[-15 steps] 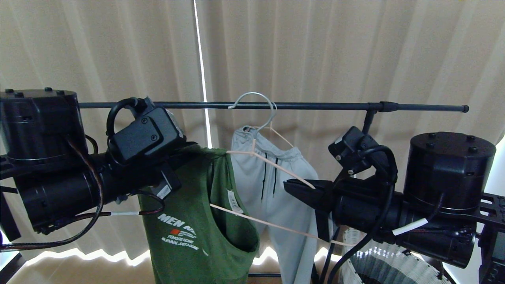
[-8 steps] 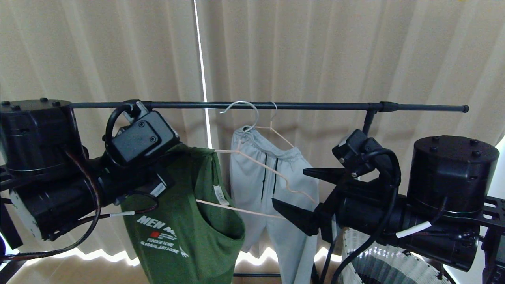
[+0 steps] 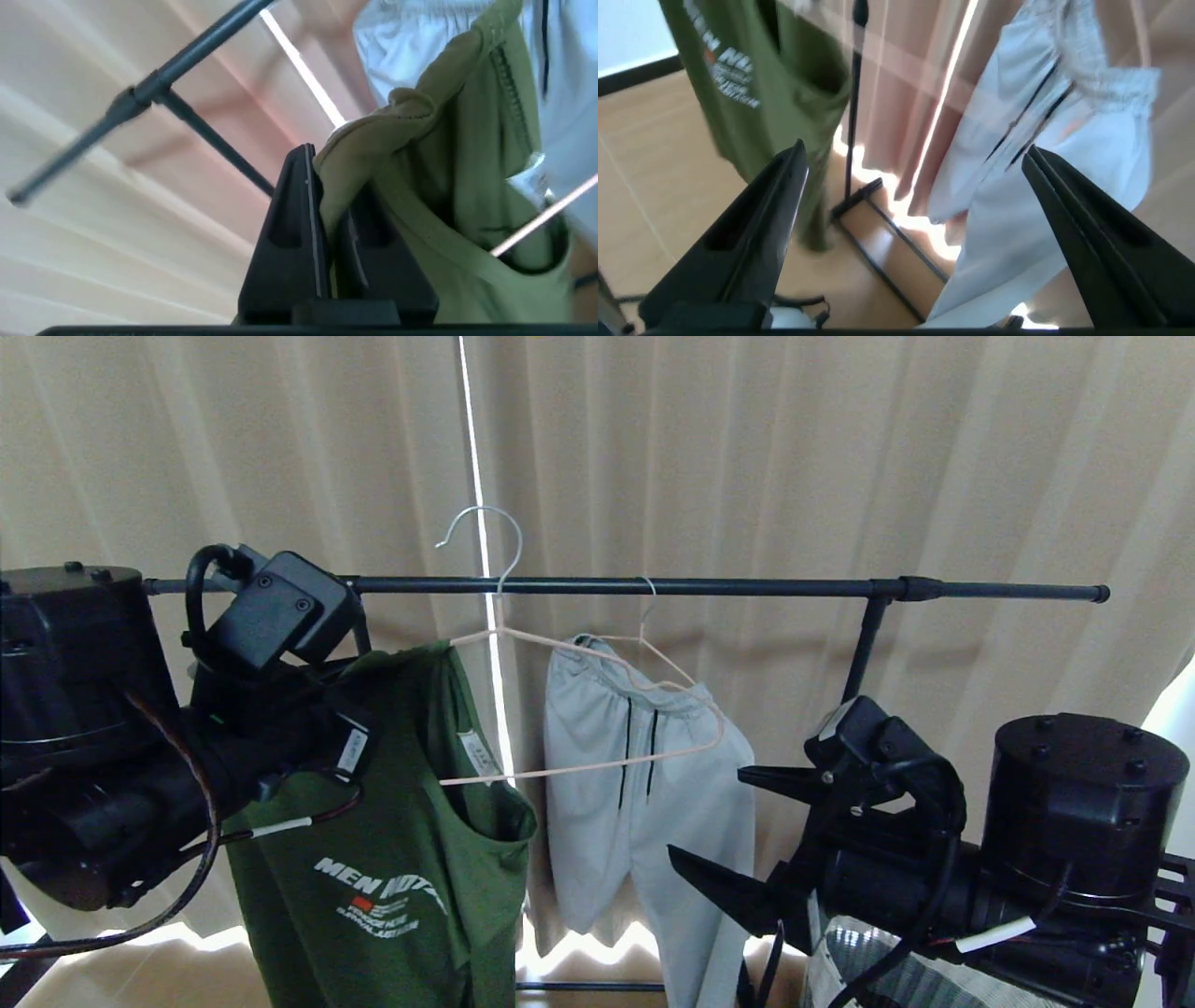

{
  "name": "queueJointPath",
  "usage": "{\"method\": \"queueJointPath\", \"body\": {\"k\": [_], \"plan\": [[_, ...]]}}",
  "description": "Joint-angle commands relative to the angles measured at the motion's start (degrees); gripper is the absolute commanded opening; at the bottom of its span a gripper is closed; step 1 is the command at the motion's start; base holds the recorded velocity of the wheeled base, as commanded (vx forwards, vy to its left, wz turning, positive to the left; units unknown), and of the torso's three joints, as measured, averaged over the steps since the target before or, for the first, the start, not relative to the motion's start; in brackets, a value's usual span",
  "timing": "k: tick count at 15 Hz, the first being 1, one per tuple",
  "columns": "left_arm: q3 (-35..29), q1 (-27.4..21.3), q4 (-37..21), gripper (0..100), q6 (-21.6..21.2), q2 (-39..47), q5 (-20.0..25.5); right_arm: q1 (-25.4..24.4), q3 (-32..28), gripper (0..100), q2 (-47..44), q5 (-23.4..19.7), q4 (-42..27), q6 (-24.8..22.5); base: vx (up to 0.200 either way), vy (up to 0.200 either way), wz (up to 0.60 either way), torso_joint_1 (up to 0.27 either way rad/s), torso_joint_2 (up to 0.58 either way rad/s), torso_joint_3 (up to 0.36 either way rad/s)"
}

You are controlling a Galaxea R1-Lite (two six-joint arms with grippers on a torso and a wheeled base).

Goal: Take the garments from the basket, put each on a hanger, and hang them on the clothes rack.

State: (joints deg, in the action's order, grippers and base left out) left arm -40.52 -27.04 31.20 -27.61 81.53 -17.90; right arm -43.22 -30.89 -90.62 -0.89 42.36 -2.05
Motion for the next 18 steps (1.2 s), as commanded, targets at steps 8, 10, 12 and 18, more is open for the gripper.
{"method": "queueJointPath", "body": {"k": [8,10,12,18], "plan": [[-5.45,-8.03,-0.17,0,8.63,-1.20,-0.03,-4.42,-1.89,100,-4.91,3.26,2.64,2.75,0.000,0.000,0.00,0.000,0.00,0.000],[-6.24,-9.79,-0.35,0,10.21,-1.02,-0.03,-4.77,-1.98,100,-6.93,3.44,6.07,2.75,0.000,0.000,0.00,0.000,0.00,0.000],[-6.50,-11.55,-0.61,0,10.91,-1.20,-0.03,-4.77,-2.07,100,-8.96,3.53,9.23,2.58,0.000,0.000,0.00,0.000,0.00,0.000],[-6.68,-13.83,-0.52,0,11.00,-2.60,-0.03,-4.77,-2.33,100,-11.15,3.70,9.76,2.66,0.000,0.000,0.00,0.000,0.00,0.000]]}}
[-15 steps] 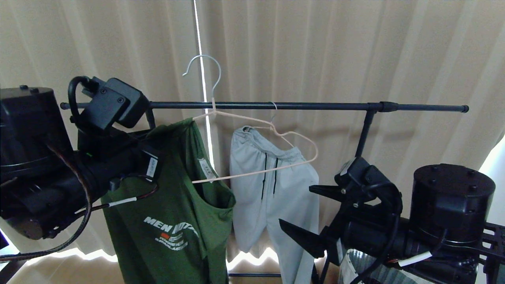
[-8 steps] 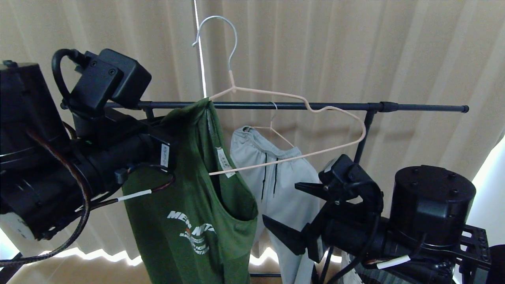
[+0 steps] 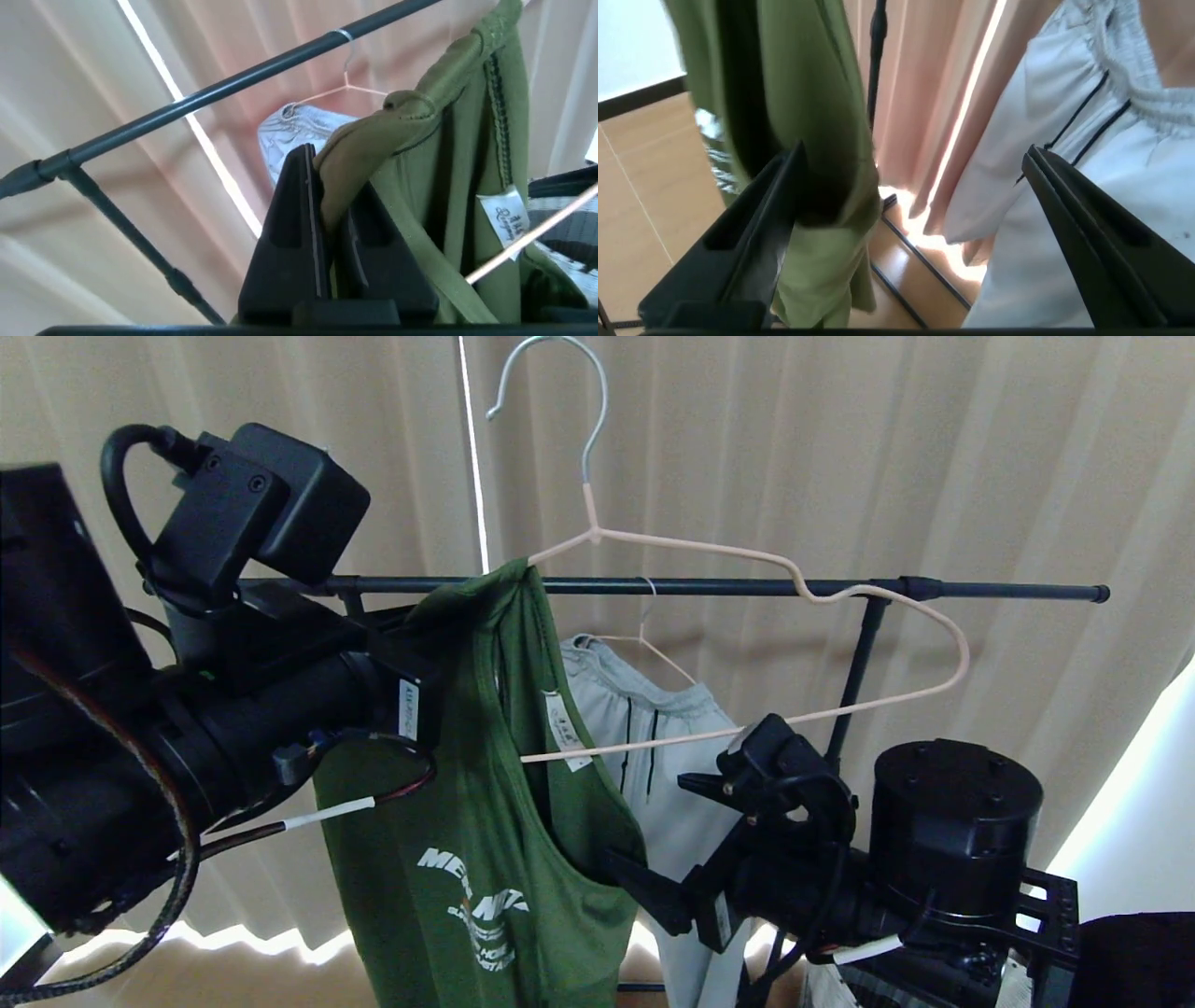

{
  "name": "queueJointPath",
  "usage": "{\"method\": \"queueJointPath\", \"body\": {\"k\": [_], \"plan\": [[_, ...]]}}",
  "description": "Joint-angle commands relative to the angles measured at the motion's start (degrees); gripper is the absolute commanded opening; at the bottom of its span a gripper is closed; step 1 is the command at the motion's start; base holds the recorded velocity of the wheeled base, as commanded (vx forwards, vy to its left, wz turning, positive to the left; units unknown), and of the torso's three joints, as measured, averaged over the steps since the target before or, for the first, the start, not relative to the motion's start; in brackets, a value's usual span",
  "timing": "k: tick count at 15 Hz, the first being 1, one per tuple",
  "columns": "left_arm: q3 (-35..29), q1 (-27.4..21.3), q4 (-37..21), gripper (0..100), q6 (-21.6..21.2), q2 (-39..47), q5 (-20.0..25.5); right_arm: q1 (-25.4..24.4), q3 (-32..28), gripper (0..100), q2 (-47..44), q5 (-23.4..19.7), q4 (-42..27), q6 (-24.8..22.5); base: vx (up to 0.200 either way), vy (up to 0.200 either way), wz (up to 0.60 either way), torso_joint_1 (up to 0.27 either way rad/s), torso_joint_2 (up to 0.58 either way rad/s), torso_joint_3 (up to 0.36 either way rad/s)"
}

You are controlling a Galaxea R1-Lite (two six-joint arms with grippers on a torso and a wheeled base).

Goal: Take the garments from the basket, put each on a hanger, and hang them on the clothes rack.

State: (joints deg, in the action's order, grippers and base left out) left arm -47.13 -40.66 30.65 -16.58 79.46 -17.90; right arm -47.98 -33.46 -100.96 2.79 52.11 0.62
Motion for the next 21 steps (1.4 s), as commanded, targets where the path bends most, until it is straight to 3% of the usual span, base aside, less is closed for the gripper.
{"method": "queueJointPath", "body": {"k": [1,4,5,7,15,18,21], "plan": [[0.02,-0.21,0.03,0,-0.03,-0.53,-0.03,-0.01,0.33,100,-0.90,0.02,0.00,-0.01,0.000,0.000,0.00,0.000,0.00,0.000],[-0.07,0.14,0.03,0,-0.12,-1.24,-0.03,0.26,1.82,100,-0.29,2.22,0.00,-0.01,0.000,0.000,0.00,0.000,0.00,0.000],[0.11,0.67,-0.06,0,-0.12,-1.24,-0.03,0.61,2.79,0,0.59,2.39,0.00,-0.01,0.000,0.000,0.00,0.000,0.00,0.000],[0.81,3.74,-0.06,0,-1.17,-0.97,0.05,2.54,4.72,0,3.49,2.48,0.00,-0.09,0.000,0.000,0.00,0.000,0.00,0.000],[7.49,9.63,1.35,0,-12.07,-1.15,0.49,14.50,7.89,0,10.87,2.39,-0.17,-0.36,0.000,0.000,0.00,0.000,0.00,0.000],[8.54,10.16,2.93,0,-13.13,-0.97,0.49,15.37,7.54,0,10.87,2.39,-0.08,-0.36,0.000,0.000,0.00,0.000,0.00,0.000],[11.18,13.06,5.04,0,-17.52,-1.24,0.49,15.46,7.27,0,10.87,2.31,-0.08,-0.36,0.000,0.000,0.00,0.000,0.00,0.000]]}}
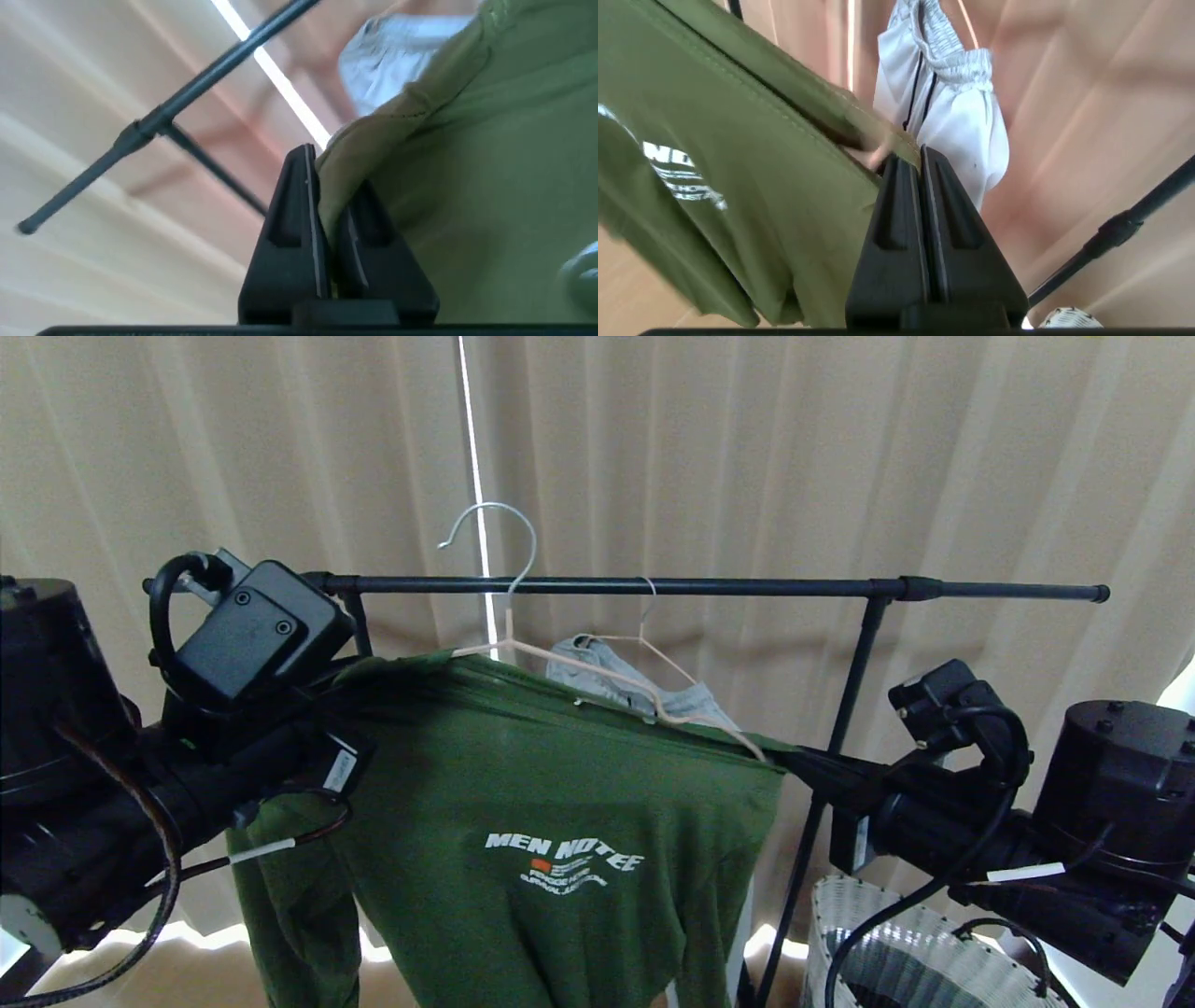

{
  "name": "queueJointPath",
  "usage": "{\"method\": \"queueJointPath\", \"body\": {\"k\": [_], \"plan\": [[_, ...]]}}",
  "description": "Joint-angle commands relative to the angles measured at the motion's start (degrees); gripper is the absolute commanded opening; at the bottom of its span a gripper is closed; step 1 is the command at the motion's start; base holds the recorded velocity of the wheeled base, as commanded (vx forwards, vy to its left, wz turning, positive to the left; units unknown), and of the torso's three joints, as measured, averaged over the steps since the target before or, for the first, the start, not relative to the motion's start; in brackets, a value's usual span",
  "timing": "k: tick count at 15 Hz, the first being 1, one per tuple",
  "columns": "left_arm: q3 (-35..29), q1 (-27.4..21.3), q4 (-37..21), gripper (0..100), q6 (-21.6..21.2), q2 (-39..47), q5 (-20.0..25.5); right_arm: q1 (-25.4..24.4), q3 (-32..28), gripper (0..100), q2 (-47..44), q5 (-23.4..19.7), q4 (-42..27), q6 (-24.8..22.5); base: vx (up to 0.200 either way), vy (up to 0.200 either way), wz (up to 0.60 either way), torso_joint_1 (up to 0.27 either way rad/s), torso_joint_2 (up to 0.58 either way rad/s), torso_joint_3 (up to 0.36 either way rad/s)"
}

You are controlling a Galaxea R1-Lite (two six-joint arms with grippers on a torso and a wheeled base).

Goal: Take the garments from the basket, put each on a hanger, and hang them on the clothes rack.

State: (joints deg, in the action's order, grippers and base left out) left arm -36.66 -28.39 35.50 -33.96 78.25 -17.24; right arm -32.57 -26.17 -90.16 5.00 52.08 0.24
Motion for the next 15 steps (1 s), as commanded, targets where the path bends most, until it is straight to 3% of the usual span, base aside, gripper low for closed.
{"method": "queueJointPath", "body": {"k": [1,3,8,13,14,15], "plan": [[1.50,1.67,1.77,0,-1.46,0.15,-0.16,0.05,-0.02,0,0.07,0.10,-0.05,0.02,0.000,0.000,0.00,0.000,0.00,0.000],[4.05,2.73,4.23,0,-4.36,0.50,0.01,0.05,-0.72,0,0.25,-0.43,-0.22,-0.07,0.000,0.000,0.00,0.000,0.00,0.000],[4.66,2.73,8.80,0,-3.83,4.89,-0.52,-4.34,-1.60,0,1.66,-5.79,-1.28,-1.12,0.000,0.000,0.00,0.000,0.00,0.000],[3.70,2.82,8.97,0,-3.39,5.33,-2.27,-8.74,-2.13,0,2.62,-7.55,-5.94,-4.64,0.000,0.000,0.00,0.000,0.00,0.000],[3.26,2.73,8.97,0,-2.25,5.33,-2.36,-10.14,-2.22,100,2.97,-7.46,-6.99,-4.90,0.000,0.000,0.00,0.000,0.00,0.000],[3.08,2.64,8.97,0,-1.54,5.24,-2.45,-10.93,-2.48,100,3.15,-7.46,-7.43,-5.08,0.000,0.000,0.00,0.000,0.00,0.000]]}}
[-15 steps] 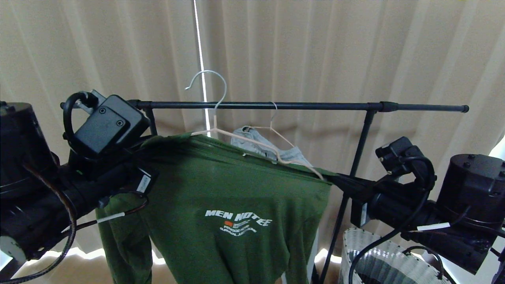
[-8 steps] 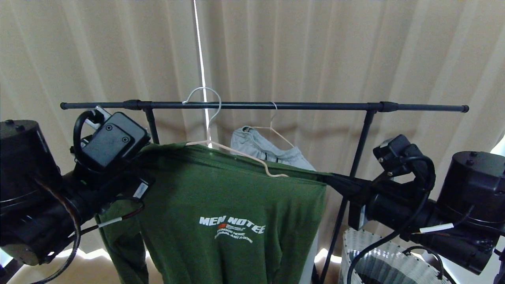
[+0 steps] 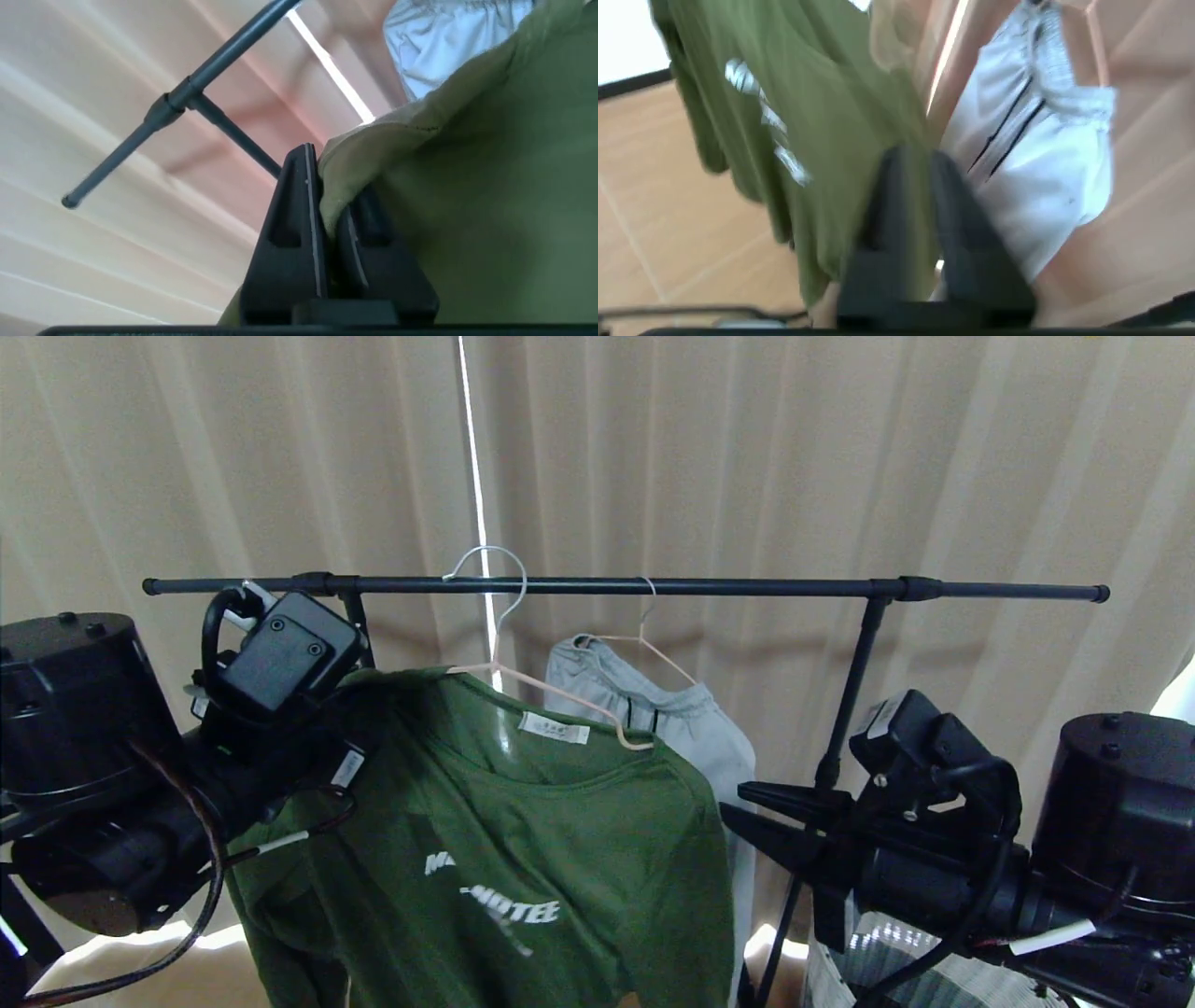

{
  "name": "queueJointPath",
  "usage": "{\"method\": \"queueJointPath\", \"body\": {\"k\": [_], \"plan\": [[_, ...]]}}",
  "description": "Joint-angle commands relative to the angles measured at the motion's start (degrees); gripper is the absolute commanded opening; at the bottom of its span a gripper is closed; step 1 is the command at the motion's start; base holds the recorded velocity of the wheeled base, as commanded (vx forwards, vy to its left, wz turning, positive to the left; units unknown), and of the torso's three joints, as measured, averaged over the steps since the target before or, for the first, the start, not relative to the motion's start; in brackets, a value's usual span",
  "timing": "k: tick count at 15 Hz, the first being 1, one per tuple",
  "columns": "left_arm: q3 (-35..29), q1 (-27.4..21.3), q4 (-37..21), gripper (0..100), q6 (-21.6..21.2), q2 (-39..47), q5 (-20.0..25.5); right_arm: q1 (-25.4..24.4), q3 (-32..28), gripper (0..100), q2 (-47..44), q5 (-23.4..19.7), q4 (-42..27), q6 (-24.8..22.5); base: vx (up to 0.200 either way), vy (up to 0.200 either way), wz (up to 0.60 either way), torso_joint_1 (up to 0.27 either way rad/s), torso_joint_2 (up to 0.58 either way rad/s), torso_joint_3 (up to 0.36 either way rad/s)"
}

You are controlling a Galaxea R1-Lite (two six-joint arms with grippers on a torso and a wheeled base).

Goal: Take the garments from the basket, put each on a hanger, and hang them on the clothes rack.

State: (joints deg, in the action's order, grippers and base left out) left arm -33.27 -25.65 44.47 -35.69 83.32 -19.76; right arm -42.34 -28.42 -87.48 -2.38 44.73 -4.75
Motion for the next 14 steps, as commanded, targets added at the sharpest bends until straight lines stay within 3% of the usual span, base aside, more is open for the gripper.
{"method": "queueJointPath", "body": {"k": [1,6,8,10,14], "plan": [[-0.39,-0.19,0.00,0,1.07,0.17,-0.01,-1.61,-0.68,100,0.47,-0.08,-0.25,-0.08,0.000,0.000,0.00,0.000,0.00,0.000],[0.05,-4.67,-0.17,0,10.47,0.00,-0.10,-1.78,-11.13,100,-2.26,0.62,-3.33,-7.99,0.000,0.000,0.00,0.000,0.00,0.000],[0.40,-5.82,-0.17,0,10.56,-0.27,-0.01,-1.34,-15.70,100,-3.40,1.23,-6.93,-10.89,0.000,0.000,0.00,0.000,0.00,0.000],[0.57,-7.49,-0.09,0,10.56,-0.27,-0.01,-1.17,-22.21,100,-7.27,5.45,-8.43,-12.56,0.000,0.000,0.00,0.000,0.00,0.000],[1.10,-9.42,0.00,0,10.73,-1.85,0.16,0.68,-23.97,100,-9.90,7.21,-8.25,-15.72,0.000,0.000,0.00,0.000,0.00,0.000]]}}
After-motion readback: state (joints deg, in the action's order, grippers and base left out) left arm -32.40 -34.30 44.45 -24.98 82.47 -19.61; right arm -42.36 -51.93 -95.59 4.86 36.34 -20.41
